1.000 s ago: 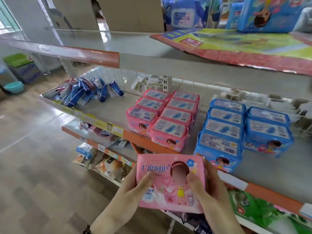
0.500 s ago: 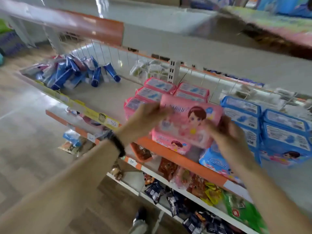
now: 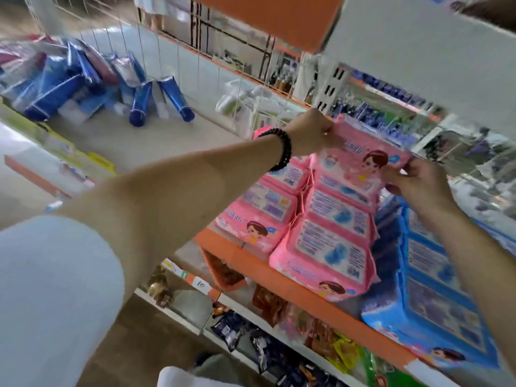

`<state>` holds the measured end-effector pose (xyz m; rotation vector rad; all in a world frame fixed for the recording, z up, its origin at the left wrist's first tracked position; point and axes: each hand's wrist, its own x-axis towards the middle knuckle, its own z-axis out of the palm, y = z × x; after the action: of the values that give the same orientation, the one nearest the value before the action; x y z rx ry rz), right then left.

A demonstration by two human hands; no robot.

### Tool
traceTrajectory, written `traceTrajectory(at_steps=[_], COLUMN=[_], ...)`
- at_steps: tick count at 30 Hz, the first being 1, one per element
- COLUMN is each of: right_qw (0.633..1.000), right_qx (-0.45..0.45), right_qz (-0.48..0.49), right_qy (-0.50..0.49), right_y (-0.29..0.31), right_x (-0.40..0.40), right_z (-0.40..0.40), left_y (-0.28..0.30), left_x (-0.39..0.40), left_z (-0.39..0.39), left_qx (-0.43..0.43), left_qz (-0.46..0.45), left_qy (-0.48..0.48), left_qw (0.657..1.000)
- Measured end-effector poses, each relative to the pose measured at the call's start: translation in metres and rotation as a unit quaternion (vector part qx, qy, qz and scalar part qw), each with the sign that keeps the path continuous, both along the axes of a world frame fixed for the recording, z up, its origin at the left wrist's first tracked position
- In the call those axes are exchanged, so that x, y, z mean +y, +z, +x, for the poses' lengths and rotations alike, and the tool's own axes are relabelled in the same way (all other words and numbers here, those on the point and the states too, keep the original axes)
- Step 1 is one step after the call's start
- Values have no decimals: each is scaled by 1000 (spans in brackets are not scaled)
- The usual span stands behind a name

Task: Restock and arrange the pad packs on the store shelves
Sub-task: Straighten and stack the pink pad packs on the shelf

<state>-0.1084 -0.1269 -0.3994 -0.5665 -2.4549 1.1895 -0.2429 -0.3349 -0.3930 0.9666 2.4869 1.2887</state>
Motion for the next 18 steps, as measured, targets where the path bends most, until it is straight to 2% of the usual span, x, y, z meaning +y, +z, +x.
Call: traceTrajectory(at_steps=[5, 11, 18], right_qw=[999, 998, 997], right_qx=[16, -13, 11], right_qz=[23, -9, 24], right_qy=[-18, -64, -70], right_y=[-1, -4, -10], right_x=[7, 20, 12], right_z=[-14, -21, -20], left_y=[-9, -1, -10], left_x=[15, 31, 34], left_z=[-17, -24, -29], left_qx=[-10, -45, -39], left_qz=[16, 11, 17], left_qy=[-7, -23, -20], left_qw=[1000, 999, 999])
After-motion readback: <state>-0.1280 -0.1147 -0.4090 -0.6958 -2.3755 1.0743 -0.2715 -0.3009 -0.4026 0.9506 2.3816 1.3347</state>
